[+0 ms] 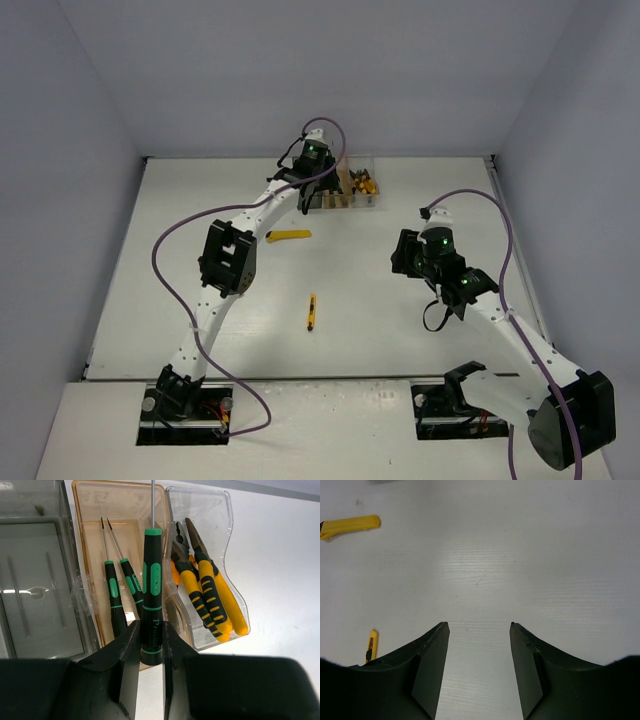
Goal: Sort the tools into containers
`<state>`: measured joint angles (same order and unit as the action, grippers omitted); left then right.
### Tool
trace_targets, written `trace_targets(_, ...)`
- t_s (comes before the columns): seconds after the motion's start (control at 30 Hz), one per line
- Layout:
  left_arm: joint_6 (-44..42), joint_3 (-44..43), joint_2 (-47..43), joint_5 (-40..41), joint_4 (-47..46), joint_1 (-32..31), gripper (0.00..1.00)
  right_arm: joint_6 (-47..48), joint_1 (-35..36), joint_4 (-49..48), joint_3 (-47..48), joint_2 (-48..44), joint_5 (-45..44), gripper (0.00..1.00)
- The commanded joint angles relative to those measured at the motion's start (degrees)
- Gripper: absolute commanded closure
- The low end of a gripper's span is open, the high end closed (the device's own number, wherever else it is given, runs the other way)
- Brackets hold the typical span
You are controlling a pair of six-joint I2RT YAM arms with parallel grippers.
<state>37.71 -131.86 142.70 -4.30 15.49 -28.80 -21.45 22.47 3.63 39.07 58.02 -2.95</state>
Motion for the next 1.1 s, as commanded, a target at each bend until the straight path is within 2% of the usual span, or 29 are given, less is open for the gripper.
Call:
trace_targets(0.0, -0.2, -3.7, -1.1, 1.4, -4.2, 0.1, 0.92, -0.5, -0.2, -3.1, 0.3, 0.4, 0.4, 0.51)
trace_targets(0.1, -0.4, -3.7, -0.7, 1.4, -4.2, 0.1, 0.85, -0.3, -0.2, -3.1, 0.2, 0.4, 0.4, 0.51)
trace_targets(0.23, -1.1, -3.6, -1.3, 1.1, -4.1, 0.0, 0.68, -0.3, -0.2, -3.2, 0.1, 0.3, 0.6, 0.51)
trace_targets(0.33, -1.7, -2.1, -3.1, 1.7, -4.1, 0.0, 0.60, -0.3, -0.2, -3.1, 0.0, 0.3, 0.6, 0.51)
trace_targets(0.57, -1.9, 5.5, -12.1, 3.5, -5.5, -0.3, 0.58, 0.1, -0.2, -3.1, 0.6, 0.5, 1.1, 0.51)
trace_targets(0.7, -3.0, 12.1, -21.4, 6.2, -3.4, -0.7, 0.53, 1.0, -0.1, -3.1, 1.4, 0.9, 2.1, 0.50)
trace_targets(0.8, -4.2, 17.5, -29.7, 10.7, 1.5, -0.7, 0.50, 1.4, 0.0, -3.1, 2.0, 1.8, 2.5, 0.50)
trace_targets(0.93, -4.2, 30.3, -39.4, 17.8, 8.2, -0.6, 0.48, 1.8, 0.5, -3.6, 2.8, 3.0, 4.7, 0.50)
trace_targets(1.03, -0.4, 39.1, -46.3, 20.8, 11.8, -0.2, 0.47, 1.9, 0.9, -5.1, 3.2, 3.4, 4.8, 0.50)
trace_targets(1.07, 1.8, 44.4, -49.1, 21.0, 12.5, 0.0, 0.48, 1.8, 1.2, -5.3, 3.1, 3.4, 4.6, 0.50)
